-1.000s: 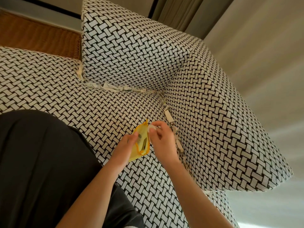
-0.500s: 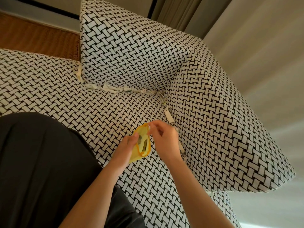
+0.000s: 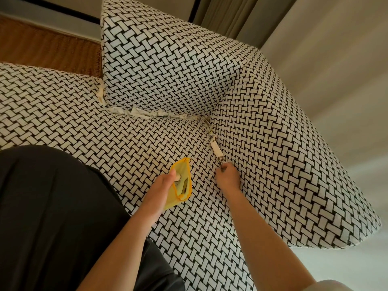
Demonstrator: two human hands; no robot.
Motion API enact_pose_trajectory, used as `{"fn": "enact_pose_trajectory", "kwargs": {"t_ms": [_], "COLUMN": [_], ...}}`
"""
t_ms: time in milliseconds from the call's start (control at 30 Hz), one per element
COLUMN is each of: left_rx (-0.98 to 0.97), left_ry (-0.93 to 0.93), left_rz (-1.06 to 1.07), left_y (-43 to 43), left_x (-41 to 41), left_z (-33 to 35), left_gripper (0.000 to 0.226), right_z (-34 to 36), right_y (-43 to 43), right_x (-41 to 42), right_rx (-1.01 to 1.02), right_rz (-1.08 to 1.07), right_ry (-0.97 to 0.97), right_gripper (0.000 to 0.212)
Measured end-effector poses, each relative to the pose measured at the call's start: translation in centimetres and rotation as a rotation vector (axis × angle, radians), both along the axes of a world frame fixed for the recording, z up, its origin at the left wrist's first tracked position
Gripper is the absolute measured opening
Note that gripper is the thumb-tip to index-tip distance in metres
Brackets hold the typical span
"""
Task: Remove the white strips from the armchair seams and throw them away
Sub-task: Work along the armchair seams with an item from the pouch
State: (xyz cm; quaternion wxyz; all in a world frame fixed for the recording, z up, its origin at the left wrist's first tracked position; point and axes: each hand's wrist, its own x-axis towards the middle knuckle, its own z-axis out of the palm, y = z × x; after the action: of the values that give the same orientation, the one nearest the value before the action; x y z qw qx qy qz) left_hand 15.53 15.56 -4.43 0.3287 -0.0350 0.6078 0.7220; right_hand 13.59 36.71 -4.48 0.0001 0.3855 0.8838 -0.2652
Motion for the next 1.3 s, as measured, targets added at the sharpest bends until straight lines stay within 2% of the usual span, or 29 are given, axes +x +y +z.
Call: {"fn": "enact_pose_trajectory", "kwargs": {"t_ms": [100,233,367,467,633,767,967,1033,1100,1200,1300], "left_rx": [0.002,0.004,0.009,0.008,0.012,0.007,0.008,0.006,0.005,-0.006,-0.023], "left_ry": [-0.002,-0.007,0.0,-0.005,0.001,-0.008,-0.007,-0.007,-0.007,-0.002,0.008], "left_rz": [0.008,0.005,0.005,0.003,0.002,-0.012,-0.007,-0.01,-0.013,-0.016,-0.019], "left_y": [-0.1,-0.1,0.1,0.2,0.2,0.1,0.1,0.2,0.2,0.1,0.1], "left_x": [0.1,0.1,0.0,0.0,-0.1,0.0,0.0,0.0,0.0,0.0,0.1], "left_z": [-0.1,-0.1,0.0,0.0,0.3,0.4,0.5,0.6,0.6,0.5,0.5], "left_gripper": [0.049,0.051,0.047,0.053,0.044,0.044,0.044,0.043,0.046,0.049,0.047], "right_z": [-0.5,-0.6,-0.2,0.0,0.4,1.7,2.5,2.5,1.7,0.5,-0.1], "right_y": [-0.3,0.1,1.0,1.0,0.8,0.7,1.3,1.1,0.5,-0.8,-2.3], "right_x": [0.3,-0.2,-1.1,-1.5,-1.9,-1.6,-1.7,-1.8,-2.0,-1.7,-0.5], "right_rx": [0.089,0.057,-0.071,-0.166,-0.449,-0.679,-0.825,-0.786,-0.659,-0.259,0.032], "right_rz": [-0.008,-0.012,0.005,-0.031,-0.177,-0.232,-0.273,-0.275,-0.277,-0.177,-0.033], "right_ry": [0.024,-0.058,-0.169,-0.189,-0.124,-0.09,-0.117,-0.114,-0.053,0.068,0.104], "right_gripper": [0.02,0.023,0.026,0.025,0.027,0.014,0.01,0.007,0.016,0.026,0.023]}}
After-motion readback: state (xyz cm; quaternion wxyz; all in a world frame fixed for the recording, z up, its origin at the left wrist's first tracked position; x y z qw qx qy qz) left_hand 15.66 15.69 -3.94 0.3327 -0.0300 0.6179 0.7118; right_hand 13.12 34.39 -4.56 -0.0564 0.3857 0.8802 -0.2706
